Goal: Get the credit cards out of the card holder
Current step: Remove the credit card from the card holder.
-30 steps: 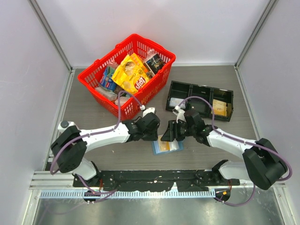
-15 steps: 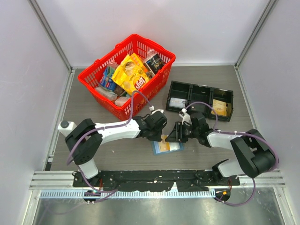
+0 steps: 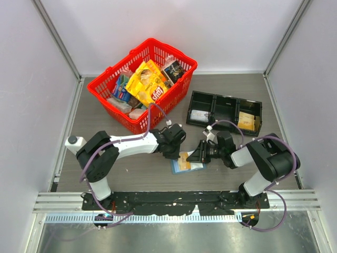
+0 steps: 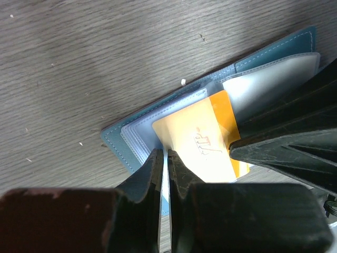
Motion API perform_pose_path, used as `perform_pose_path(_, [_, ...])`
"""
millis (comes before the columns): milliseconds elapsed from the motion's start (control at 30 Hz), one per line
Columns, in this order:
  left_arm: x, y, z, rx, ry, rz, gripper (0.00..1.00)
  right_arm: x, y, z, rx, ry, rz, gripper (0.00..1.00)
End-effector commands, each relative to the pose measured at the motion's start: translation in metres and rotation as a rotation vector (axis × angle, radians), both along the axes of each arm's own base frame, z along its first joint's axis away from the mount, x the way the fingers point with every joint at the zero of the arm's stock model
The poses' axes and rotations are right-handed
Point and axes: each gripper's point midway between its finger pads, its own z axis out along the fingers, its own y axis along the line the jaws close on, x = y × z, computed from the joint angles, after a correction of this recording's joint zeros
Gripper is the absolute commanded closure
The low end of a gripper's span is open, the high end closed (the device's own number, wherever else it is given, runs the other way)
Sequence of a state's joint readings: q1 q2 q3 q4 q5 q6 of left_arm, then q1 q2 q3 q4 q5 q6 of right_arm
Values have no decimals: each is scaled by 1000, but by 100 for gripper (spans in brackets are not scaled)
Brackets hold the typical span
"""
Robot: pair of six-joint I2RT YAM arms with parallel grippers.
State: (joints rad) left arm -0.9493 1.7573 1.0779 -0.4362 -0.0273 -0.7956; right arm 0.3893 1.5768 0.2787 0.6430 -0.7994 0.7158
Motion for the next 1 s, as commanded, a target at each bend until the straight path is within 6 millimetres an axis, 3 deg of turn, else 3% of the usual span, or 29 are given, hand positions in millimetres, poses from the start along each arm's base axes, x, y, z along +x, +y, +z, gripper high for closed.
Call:
perform_pose_path(0, [-2,7,-12,31,25,-14,90,3,8,16,108,-42,14,76])
perform_pose_path(167, [-2,8,-13,25,25,-10,90,5,13,21,180,-31,11,83])
perform_pose_path(300, [-3,11,-13,29,25,-7,93,4,14,30,253,-21,4,99])
perform_pose_path(567, [-3,15,-17,39,30,-2,97,10,0,36,301,-17,-85,99])
perform_pose_path(967, [-3,16,-20,54,38,-6,99,14,-21,-8,15,60,-159,99])
